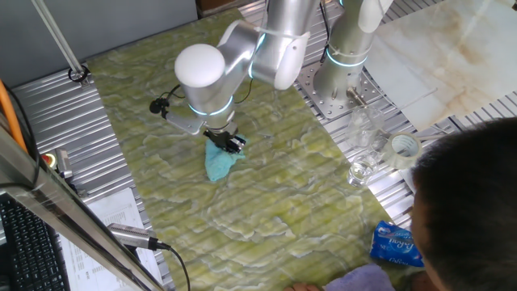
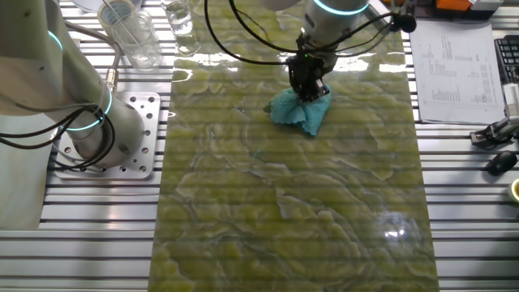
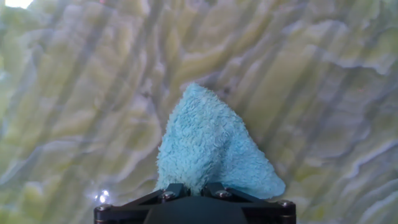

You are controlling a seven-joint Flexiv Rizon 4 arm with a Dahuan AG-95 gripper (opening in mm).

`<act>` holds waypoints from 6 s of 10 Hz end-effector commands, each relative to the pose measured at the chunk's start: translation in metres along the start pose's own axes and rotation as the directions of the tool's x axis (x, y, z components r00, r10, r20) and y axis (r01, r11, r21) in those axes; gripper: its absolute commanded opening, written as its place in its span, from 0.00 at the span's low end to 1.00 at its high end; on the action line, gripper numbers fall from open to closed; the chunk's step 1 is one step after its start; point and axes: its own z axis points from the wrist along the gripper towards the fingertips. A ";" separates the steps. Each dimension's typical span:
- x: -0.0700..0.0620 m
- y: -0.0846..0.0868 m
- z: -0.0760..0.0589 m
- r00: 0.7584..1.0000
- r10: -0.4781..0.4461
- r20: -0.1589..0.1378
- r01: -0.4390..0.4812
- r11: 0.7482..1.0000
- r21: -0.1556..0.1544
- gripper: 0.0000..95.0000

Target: Clean the table with a cloth

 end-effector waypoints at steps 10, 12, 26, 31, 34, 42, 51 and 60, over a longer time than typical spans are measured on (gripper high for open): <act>0.001 0.001 -0.001 0.997 -0.067 0.041 0.064 0.995 0.070 0.00; 0.002 0.001 0.000 0.996 -0.075 0.038 0.072 0.995 0.075 0.00; 0.004 0.013 0.015 0.998 -0.039 0.053 0.036 0.998 0.050 0.00; 0.007 0.024 0.011 0.999 -0.017 0.047 0.015 0.999 0.034 0.00; 0.011 0.034 0.016 0.998 0.002 0.058 -0.003 1.000 0.025 0.00; 0.005 0.064 0.008 0.998 0.043 0.052 -0.044 0.999 0.014 0.00; -0.001 0.099 -0.011 0.991 0.115 0.065 -0.113 0.993 -0.043 0.00; 0.009 0.104 -0.064 0.987 0.149 0.055 -0.145 0.986 -0.080 0.00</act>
